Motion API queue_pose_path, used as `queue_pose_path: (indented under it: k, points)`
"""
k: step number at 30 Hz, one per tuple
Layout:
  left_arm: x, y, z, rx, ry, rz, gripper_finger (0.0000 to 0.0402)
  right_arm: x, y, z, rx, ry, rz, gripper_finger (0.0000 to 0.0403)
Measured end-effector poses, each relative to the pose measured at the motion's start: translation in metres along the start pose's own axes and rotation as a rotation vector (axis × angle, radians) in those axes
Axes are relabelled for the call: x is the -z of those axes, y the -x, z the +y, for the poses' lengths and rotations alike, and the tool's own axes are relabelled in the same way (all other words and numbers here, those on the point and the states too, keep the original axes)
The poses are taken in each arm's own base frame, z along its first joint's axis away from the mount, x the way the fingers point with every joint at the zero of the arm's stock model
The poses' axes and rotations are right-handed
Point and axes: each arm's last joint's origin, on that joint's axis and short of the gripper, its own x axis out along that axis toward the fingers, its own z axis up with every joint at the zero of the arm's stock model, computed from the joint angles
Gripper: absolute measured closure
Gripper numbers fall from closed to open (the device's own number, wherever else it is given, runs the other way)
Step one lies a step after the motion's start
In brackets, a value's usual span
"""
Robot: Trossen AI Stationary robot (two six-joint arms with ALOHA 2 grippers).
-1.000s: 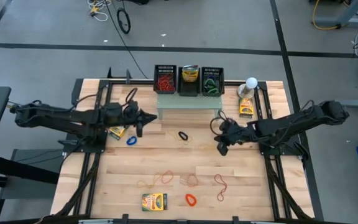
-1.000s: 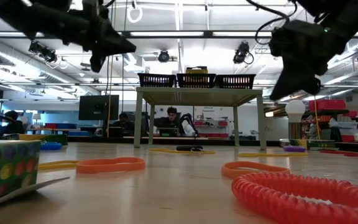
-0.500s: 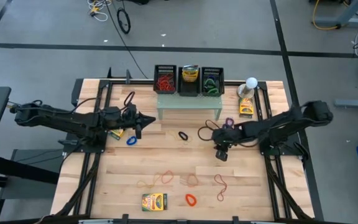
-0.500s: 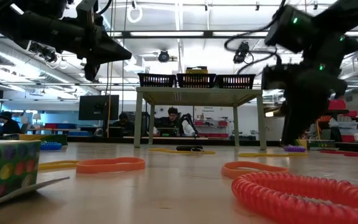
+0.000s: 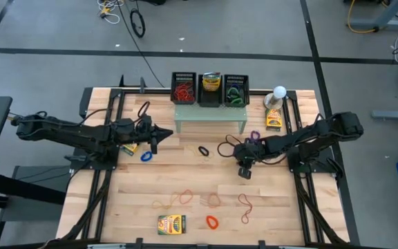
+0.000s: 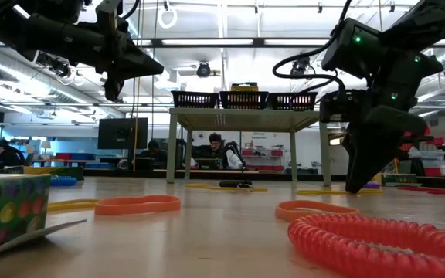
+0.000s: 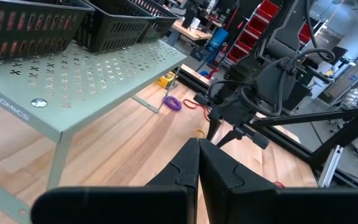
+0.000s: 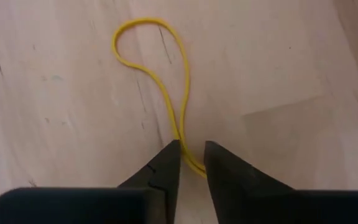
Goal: Pick & Place Office Desk Supplies
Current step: Put the yellow rubber band into the left black bin on the shelf
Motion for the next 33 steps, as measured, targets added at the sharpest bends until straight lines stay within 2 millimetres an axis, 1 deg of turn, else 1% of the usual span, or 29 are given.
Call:
queue_pose_path:
  k: [3,7,9,13,18,21,24,28,33]
  points:
    - [0.0,0.0,0.0,-0.009,0.005,-0.005,0.0388,0.0,0.0,0.0,-0.001,-0.002,0.001,0.0346]
    - [-0.003,-0.001,0.005,-0.018,0.088,-0.01,0.0388,-0.001,0.0,0.001,-0.037,-0.006,0.004,0.039]
    - [-0.004,-0.001,0.006,0.013,0.115,0.004,0.0388,-0.002,0.001,0.002,-0.067,-0.021,0.008,0.0397]
    - [-0.002,-0.001,0.003,0.056,0.115,0.03,0.039,-0.009,0.009,0.007,-0.147,-0.043,-0.001,0.0395]
    - [0.0,-0.001,-0.001,0.103,0.104,0.062,0.0378,-0.034,0.025,0.015,-0.179,-0.049,-0.092,0.0398]
    - [0.004,-0.002,-0.002,0.101,0.115,0.082,0.036,-0.054,0.037,0.021,-0.202,-0.044,-0.162,0.04]
    - [0.007,-0.007,-0.006,0.088,0.111,0.104,0.0334,-0.073,0.05,0.026,-0.186,-0.037,-0.24,0.04]
    - [0.005,-0.02,-0.016,0.085,0.049,0.123,0.0297,-0.099,0.071,0.029,-0.159,-0.034,-0.357,0.0401]
    - [-0.001,-0.045,-0.03,0.08,-0.064,0.142,0.026,-0.125,0.094,0.028,-0.115,-0.064,-0.482,0.0402]
